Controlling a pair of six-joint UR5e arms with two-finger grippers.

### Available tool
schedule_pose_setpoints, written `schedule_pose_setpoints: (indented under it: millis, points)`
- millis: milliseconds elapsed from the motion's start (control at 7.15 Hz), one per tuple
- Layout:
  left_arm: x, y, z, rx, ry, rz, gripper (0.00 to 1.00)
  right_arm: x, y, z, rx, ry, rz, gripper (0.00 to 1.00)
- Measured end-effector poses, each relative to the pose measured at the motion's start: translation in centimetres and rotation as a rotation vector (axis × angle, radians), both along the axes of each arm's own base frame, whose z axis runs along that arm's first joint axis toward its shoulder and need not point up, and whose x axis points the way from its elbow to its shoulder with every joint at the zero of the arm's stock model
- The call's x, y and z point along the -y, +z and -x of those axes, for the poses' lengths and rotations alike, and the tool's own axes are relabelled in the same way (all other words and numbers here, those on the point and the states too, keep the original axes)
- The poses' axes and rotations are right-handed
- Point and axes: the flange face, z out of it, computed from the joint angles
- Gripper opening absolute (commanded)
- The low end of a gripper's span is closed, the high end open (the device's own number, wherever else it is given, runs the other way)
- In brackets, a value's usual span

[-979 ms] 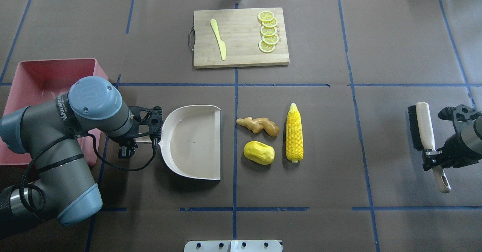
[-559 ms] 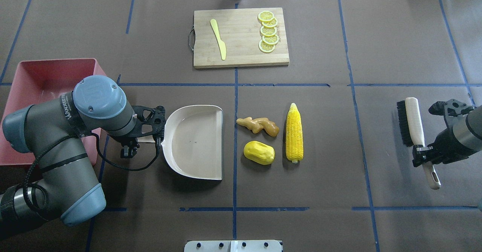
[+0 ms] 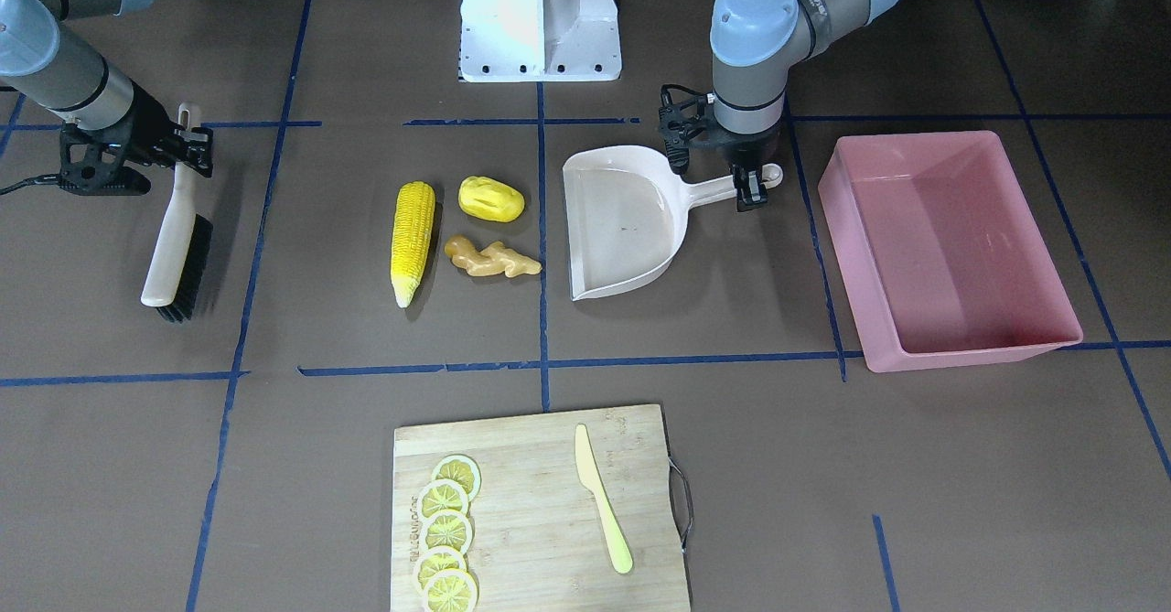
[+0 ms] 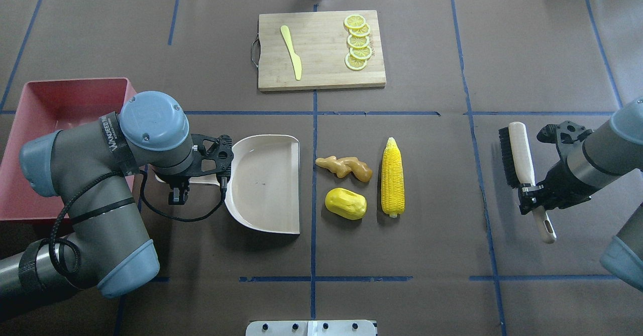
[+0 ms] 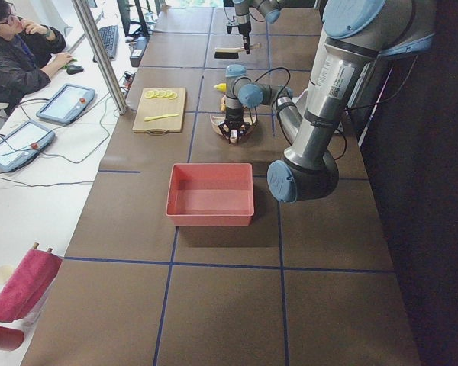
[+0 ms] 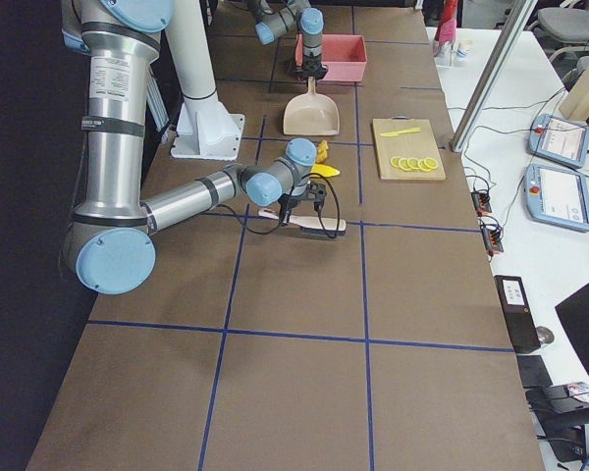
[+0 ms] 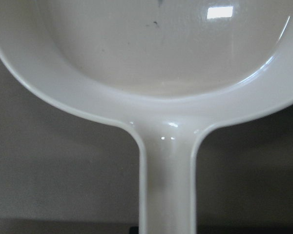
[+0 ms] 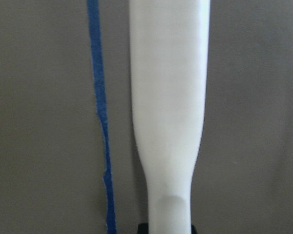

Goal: Sweep and dump trash into bin
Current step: 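Grasp the white-handled brush with the right gripper and lift it, then move the brush with the right gripper behind the corn and pepper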

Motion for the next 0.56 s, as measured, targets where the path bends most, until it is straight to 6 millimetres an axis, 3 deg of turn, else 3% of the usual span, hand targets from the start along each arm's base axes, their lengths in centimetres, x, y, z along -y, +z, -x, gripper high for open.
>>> schedule_pose_setpoints:
  millis: [280,559]
  points:
    - [-0.1,-0.2,-0.6,0.000,0.005,0.001,0.04,0.0,-3.8,3.4,-0.005,-0.037,-0.001,0.00]
    - [-0.5,-0.2,-1.1,0.001,0.011,0.003,0.04,-1.3,-5.6,6.5,-0.015,-0.086,0.006,0.00]
